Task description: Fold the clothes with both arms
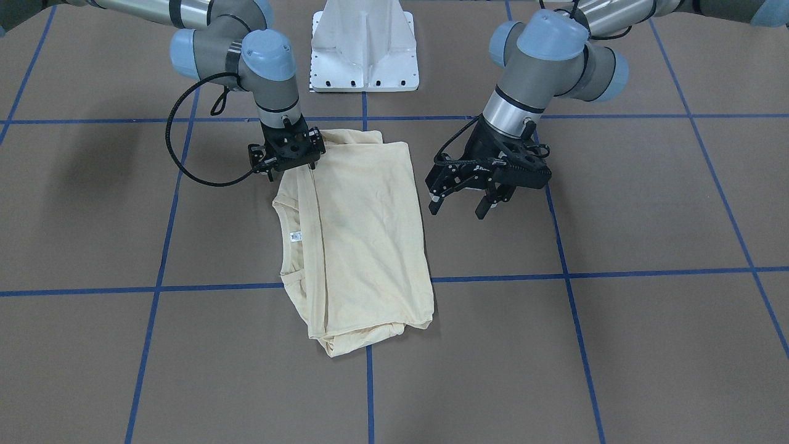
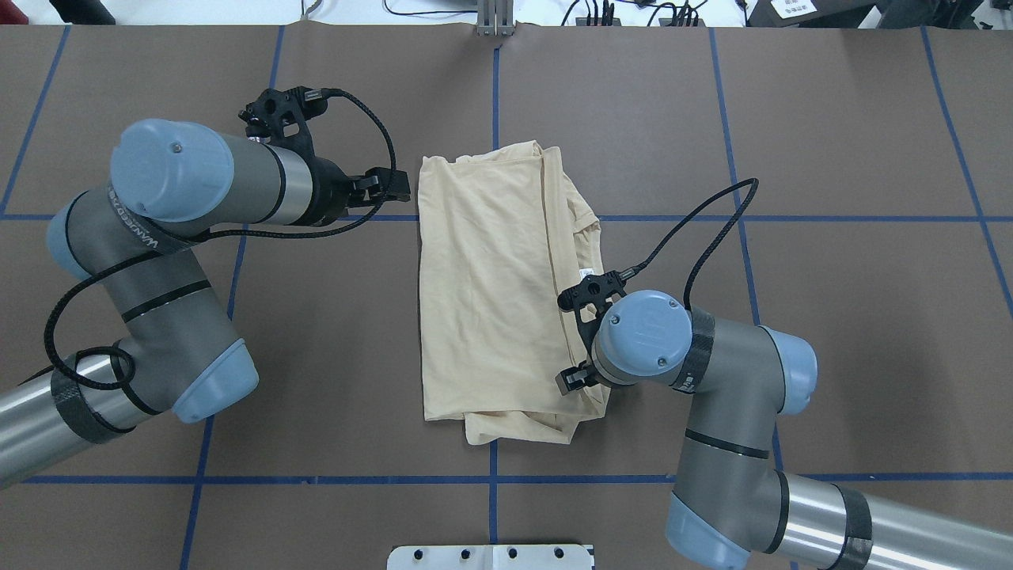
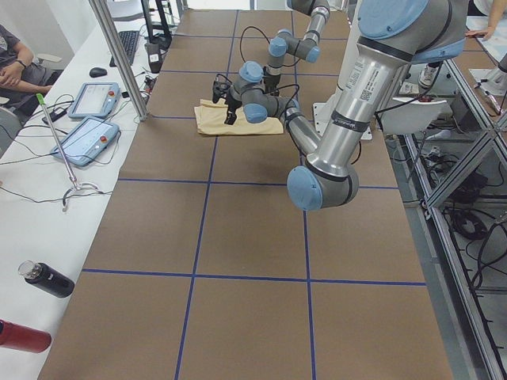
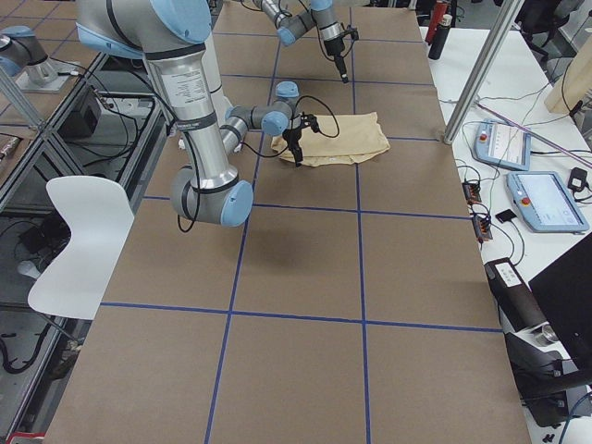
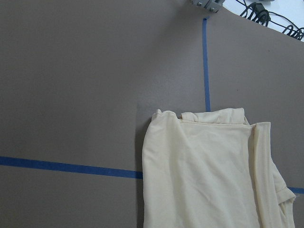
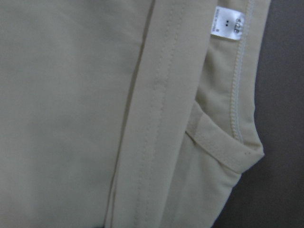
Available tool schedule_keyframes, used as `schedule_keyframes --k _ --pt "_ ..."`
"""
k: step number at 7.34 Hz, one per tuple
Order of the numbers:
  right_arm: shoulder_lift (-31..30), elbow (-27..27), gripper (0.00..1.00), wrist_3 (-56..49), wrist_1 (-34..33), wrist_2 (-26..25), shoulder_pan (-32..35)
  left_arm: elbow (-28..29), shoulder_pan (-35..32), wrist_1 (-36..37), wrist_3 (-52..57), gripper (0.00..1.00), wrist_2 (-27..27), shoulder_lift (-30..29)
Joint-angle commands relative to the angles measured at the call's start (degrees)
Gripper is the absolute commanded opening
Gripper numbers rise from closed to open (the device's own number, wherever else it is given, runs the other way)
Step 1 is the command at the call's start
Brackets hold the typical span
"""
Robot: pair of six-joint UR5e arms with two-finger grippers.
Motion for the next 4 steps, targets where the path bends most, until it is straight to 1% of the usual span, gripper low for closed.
schedule_keyframes --k 1,4 --pt "-0.98 -0.08 0.99 -0.03 -0.05 0.08 0.79 -0.01 0.01 0.02 0.00 1.00 0.00 -0.01" --pt "-2.13 0.01 0.99 -0.73 0.04 0.26 1.67 -0.01 0.01 -0.07 0.00 1.00 0.00 -0.01"
